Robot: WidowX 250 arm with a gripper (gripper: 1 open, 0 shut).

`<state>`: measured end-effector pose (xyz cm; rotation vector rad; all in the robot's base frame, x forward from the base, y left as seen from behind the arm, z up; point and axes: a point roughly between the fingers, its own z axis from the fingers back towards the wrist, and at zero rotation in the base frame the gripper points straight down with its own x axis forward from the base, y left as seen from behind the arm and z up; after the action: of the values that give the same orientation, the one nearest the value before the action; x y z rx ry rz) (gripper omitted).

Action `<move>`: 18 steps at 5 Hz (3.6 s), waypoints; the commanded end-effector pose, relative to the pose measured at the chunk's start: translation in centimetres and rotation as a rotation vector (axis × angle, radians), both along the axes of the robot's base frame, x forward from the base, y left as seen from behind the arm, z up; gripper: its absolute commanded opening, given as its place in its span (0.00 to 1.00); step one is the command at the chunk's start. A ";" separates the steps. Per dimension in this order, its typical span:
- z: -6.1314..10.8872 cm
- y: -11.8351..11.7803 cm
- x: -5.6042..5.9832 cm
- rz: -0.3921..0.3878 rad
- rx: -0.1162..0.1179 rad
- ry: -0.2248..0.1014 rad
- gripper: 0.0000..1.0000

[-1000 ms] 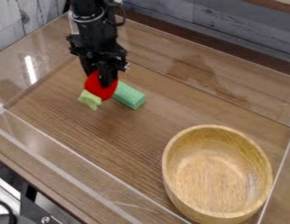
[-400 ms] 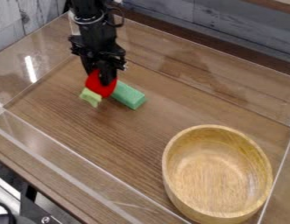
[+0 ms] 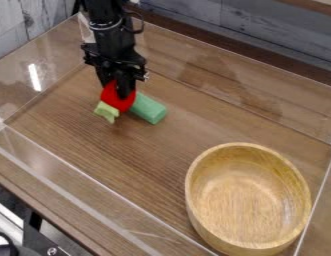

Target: Move the red object to the left side of the table

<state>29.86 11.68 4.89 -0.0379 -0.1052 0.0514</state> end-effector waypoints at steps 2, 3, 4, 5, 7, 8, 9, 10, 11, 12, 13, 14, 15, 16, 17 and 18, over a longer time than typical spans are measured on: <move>-0.6 -0.1 1.5 -0.009 0.025 -0.013 0.00; -1.5 -0.2 1.8 -0.010 0.029 0.002 0.00; -2.5 -0.1 2.1 -0.008 0.036 0.018 0.00; -3.3 -0.1 2.3 -0.007 0.042 0.031 0.00; -4.8 -0.1 2.7 -0.007 0.049 0.056 0.00; -5.4 -0.2 2.7 -0.008 0.051 0.068 0.00; -5.9 -0.4 2.7 -0.009 0.051 0.080 0.00; -6.4 -0.5 2.7 -0.011 0.051 0.092 0.00; -6.9 -0.7 2.6 -0.011 0.051 0.104 0.00; -7.3 -0.9 2.5 -0.012 0.049 0.117 0.00; -7.7 -1.1 2.4 -0.013 0.047 0.131 0.00; -8.0 -1.4 2.2 -0.015 0.045 0.144 0.00; -8.2 -1.6 2.0 -0.017 0.043 0.158 0.00; -8.4 -1.9 1.8 -0.018 0.041 0.173 0.00; -8.6 -2.2 1.5 -0.020 0.037 0.187 0.00; -8.8 -2.5 1.1 -0.021 0.033 0.202 0.00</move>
<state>34.10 11.16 2.14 0.0537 -0.0949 0.0479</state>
